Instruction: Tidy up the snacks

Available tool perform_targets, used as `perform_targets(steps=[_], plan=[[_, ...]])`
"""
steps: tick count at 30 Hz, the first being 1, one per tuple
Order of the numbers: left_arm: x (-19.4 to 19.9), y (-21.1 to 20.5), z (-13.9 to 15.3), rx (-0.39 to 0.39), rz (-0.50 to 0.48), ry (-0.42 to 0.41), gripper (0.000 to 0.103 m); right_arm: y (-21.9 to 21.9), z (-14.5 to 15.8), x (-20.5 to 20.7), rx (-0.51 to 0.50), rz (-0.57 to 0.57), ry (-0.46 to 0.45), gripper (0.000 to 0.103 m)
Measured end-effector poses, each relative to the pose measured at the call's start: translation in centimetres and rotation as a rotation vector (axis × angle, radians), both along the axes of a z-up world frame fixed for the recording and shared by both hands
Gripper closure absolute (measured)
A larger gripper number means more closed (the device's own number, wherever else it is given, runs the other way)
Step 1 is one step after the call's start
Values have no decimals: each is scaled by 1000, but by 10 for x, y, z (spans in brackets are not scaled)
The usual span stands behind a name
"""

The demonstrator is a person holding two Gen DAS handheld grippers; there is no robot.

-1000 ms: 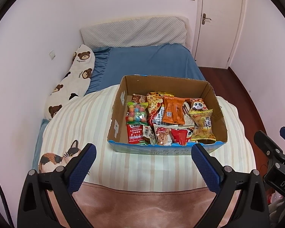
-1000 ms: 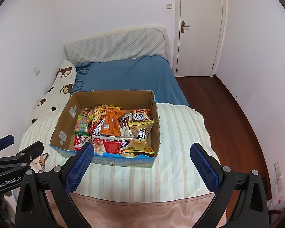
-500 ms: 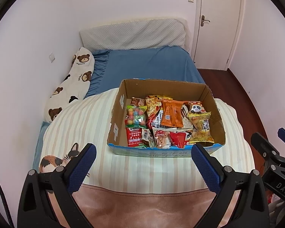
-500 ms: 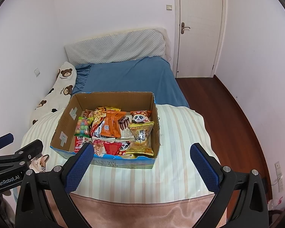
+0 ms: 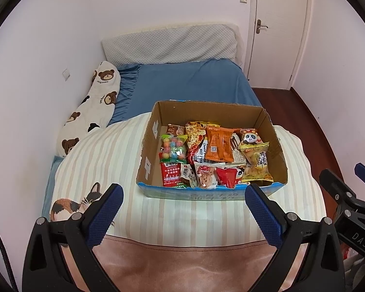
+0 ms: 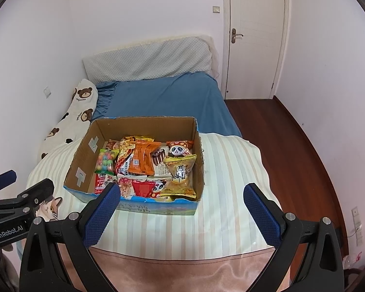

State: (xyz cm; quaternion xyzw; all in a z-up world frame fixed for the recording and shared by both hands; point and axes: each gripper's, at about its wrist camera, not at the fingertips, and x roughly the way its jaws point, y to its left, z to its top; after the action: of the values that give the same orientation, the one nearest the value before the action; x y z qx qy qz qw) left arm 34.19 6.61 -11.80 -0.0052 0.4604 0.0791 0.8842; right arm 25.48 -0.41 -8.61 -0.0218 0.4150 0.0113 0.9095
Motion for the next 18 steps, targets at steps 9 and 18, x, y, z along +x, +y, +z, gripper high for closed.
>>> perform_targets(steps=[9, 18], plan=[[-2, 0, -1, 1, -3, 0, 0, -1, 1, -2, 1, -2, -1, 0], [-4, 0, -2, -1, -8, 3, 0, -2, 1, -4, 4, -6, 0, 0]])
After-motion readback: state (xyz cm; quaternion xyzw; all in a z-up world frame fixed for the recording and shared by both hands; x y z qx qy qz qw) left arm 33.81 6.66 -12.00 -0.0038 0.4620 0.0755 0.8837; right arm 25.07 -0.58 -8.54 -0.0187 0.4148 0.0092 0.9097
